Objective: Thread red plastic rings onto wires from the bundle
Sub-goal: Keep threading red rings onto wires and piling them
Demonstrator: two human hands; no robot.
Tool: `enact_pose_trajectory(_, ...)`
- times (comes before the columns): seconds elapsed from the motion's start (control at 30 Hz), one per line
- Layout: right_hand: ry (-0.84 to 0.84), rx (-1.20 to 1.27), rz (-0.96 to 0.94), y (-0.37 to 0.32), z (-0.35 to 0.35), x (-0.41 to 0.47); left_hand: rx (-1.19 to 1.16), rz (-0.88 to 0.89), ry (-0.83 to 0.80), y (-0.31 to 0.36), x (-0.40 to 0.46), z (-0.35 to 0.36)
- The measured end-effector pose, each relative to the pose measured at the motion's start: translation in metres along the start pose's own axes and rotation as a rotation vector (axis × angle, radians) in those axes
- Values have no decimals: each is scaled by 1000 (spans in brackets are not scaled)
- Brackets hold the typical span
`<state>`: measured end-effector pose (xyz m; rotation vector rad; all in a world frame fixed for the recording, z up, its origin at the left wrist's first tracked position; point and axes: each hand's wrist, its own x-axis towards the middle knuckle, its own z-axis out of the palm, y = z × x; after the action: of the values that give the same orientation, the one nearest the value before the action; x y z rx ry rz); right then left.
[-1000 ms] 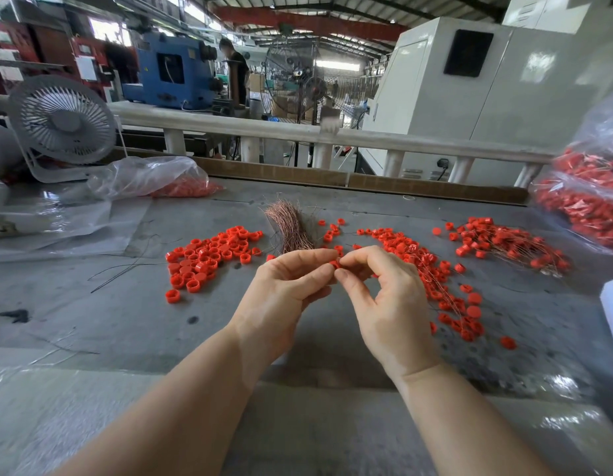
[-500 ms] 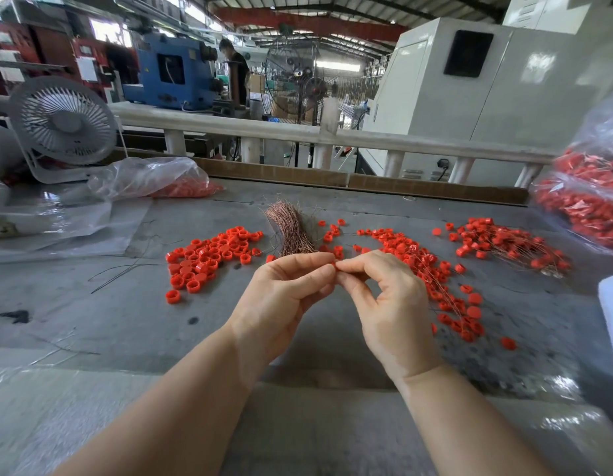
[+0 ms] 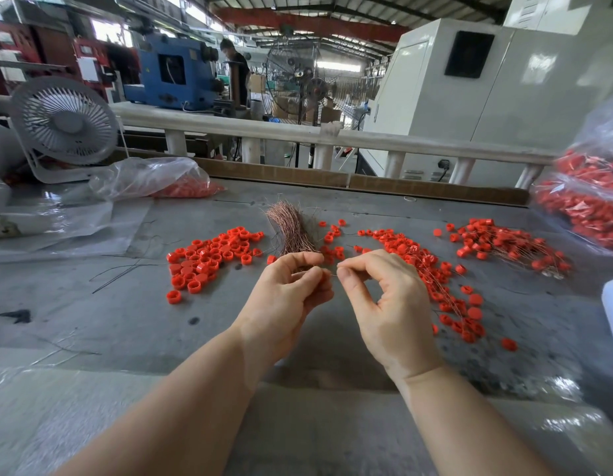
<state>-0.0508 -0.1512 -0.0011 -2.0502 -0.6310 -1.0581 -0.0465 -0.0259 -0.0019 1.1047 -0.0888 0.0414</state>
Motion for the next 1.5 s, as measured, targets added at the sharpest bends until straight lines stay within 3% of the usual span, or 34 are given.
enact_pose_trajectory(0.5, -12, -17, 15, 1, 0, -1, 32, 108, 6, -2, 0, -4)
enact_pose_trajectory(1.2, -110, -21, 55, -1, 1, -1, 280, 135, 53, -3, 1, -9)
enact_pose_trajectory(1.4, -127, 8, 71, -2, 1, -1, 15, 12, 26, -1, 1, -7)
enact_pose_trajectory(1.5, -121, 40, 65, 0, 0, -1, 24, -2, -30, 0, 0, -6)
